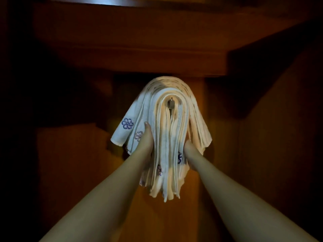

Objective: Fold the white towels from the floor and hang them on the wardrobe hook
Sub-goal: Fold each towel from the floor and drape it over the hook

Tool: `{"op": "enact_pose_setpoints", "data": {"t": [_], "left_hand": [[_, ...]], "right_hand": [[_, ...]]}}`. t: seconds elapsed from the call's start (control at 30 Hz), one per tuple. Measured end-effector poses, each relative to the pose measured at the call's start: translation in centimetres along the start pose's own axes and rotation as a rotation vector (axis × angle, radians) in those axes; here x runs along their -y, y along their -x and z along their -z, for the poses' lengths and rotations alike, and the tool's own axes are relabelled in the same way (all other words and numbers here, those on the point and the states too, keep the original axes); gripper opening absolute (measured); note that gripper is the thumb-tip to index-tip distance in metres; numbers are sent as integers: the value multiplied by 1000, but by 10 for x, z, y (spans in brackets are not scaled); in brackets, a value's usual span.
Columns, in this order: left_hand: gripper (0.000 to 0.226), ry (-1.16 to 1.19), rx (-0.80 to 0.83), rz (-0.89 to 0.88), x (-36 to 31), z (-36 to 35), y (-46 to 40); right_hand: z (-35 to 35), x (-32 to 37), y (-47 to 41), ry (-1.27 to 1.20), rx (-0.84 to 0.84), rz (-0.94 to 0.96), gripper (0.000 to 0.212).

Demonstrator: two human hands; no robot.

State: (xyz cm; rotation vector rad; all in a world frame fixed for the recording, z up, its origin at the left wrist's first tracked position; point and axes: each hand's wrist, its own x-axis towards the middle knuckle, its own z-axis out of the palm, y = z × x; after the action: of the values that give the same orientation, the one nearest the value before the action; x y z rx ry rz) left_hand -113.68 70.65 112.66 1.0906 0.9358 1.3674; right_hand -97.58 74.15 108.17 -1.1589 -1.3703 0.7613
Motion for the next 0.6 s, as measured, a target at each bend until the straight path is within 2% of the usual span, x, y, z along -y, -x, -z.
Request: {"op": "enact_pose_setpoints", "data": {"t": [0.2, 0.3, 0.37, 0.4, 0.5, 0.6], "left_hand": [[82, -14, 51, 6, 15, 42, 8], [79, 73, 98, 69, 30, 57, 35], [69, 77, 107, 89, 45, 67, 60], [61, -1, 100, 64, 54, 73, 74], [42, -439, 39, -78, 82, 93, 118], [42, -636, 144, -141, 111, 108, 159]], "right_hand": [[20, -11, 38, -30, -202, -247, 81], [31, -9, 76, 20, -239, -278, 76], [35, -8, 108, 114, -266, -285, 73], [36, -9, 125, 174, -270, -296, 74], [37, -12, 181, 332, -239, -330, 71], [33, -21, 243, 431, -157, -359, 63]]}}
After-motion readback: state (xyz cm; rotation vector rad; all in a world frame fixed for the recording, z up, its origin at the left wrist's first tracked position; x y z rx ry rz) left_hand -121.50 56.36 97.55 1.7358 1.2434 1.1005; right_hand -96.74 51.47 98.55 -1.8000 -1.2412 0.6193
